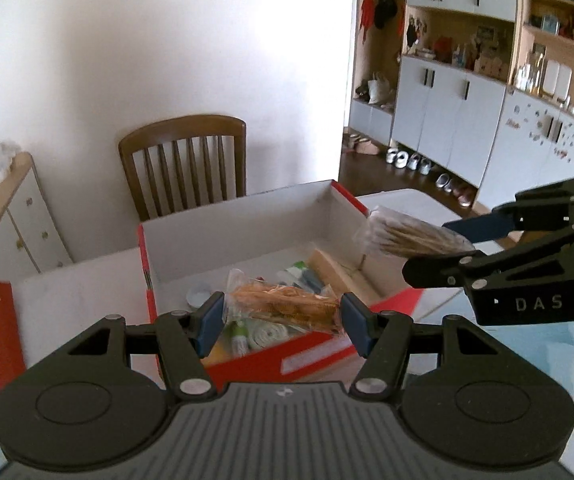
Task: Organize objects
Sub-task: 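Lift the bread snack and cotton-swab bag toward the red box with both grippers, then open the left gripper releasing the bread snack while the right releases the cotton-swab bag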
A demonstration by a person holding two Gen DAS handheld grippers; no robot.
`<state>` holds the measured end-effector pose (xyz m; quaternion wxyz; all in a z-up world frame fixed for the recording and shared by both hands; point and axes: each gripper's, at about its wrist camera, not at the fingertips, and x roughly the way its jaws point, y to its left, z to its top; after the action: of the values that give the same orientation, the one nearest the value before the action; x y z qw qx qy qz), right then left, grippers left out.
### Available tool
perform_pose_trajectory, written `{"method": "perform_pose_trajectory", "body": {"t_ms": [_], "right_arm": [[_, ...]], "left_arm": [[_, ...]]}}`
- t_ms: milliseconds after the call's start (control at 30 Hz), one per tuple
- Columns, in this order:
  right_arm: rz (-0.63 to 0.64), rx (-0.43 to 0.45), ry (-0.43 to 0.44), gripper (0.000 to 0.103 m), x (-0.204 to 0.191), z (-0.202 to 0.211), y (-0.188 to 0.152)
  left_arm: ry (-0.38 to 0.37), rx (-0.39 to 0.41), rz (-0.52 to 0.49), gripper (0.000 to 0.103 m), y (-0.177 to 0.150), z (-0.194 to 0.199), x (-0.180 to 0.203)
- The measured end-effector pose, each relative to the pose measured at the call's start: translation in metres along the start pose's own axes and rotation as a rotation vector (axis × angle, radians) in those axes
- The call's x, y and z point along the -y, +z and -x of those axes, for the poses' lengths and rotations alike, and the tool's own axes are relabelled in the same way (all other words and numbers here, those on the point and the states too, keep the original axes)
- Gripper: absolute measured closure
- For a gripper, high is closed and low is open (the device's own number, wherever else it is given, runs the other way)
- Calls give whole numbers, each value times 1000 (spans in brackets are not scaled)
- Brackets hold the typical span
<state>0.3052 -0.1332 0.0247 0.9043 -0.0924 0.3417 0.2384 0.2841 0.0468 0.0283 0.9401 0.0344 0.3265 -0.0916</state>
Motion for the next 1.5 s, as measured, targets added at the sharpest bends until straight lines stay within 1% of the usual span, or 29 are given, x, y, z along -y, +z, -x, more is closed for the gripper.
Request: {"method": "perform_pose_trajectory", "body": {"t_ms": [133, 300, 500, 800, 867, 933, 1067, 1233, 1433, 1500], "right_arm": [[7, -11, -15, 55, 7, -18, 8], [-1, -29, -4, 55, 14, -41, 17], [-3, -65, -13, 55, 18, -74, 25], [-5, -132, -30, 55, 23, -117, 29], [3, -143, -33, 55, 23, -123, 29], [11, -156, -36, 55, 23, -131, 29], [30, -185, -36, 54, 22, -145, 25], [41, -202, -44, 54, 18, -156, 21], [84, -207, -42, 52, 10, -162, 18], [93, -208, -46, 48, 10, -162, 18]], "left_arm": [[16, -25, -10, 41, 9, -18, -3], [27, -60, 10, 41, 15, -41, -9], [58, -108, 18, 41, 20, -73, -21], [84, -175, 59, 41, 21, -114, -39], [85, -185, 59, 41, 21, -120, -40], [72, -195, 32, 41, 19, -125, -38], [77, -222, -1, 41, 12, -135, -36], [78, -248, 0, 41, 4, -144, -36], [74, -267, 0, 41, 0, -153, -33], [67, -278, 6, 41, -2, -155, -33]]}}
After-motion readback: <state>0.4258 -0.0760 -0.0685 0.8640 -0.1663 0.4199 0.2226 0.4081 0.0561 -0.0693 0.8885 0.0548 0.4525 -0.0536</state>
